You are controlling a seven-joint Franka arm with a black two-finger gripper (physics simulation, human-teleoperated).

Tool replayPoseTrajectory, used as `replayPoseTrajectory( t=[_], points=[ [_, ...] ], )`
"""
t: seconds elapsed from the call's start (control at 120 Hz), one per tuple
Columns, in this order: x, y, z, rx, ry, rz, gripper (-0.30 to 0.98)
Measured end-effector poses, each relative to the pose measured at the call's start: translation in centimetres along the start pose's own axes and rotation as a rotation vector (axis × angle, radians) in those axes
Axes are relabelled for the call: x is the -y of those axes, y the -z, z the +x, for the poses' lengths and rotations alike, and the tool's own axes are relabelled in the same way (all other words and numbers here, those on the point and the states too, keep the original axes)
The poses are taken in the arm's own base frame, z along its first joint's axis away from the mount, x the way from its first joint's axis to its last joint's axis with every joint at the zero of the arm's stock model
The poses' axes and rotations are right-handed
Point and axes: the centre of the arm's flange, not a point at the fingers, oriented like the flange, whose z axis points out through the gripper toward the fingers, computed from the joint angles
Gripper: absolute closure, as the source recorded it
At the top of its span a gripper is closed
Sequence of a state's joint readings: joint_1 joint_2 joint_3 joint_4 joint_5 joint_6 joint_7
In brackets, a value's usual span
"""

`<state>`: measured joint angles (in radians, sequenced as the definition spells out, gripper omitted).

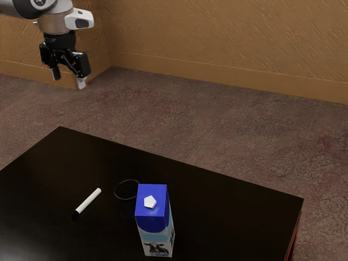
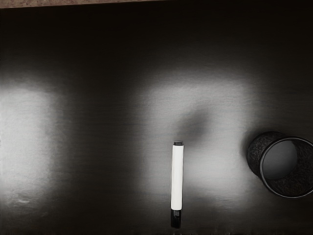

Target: Put the marker into the pen holder.

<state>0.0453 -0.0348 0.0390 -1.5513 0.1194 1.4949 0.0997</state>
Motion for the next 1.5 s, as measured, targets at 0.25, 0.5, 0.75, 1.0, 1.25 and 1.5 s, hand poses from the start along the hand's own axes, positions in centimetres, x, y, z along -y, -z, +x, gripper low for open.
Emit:
replayPoseTrajectory(
  t=[0.25,0.5,0.75,1.0,1.25,1.5],
  points=[
    [-0.9,-0.3,-0.1,0.012,-0.033,-0.038,0.0],
    [2.0,-25.2,-4.8,0.275,0.027,-0.092,0.0],
    [1.7,-34.0,-1.7,0.167,0.009,-0.071,0.0],
    [-0.3,-38.3,-0.6,0.095,-0.023,-0.077,0.0],
    [-1.9,-39.4,-0.8,0.06,-0.029,-0.096,0.03],
    [-2.0,-39.9,-0.6,0.051,-0.024,-0.097,0.25]
  ],
)
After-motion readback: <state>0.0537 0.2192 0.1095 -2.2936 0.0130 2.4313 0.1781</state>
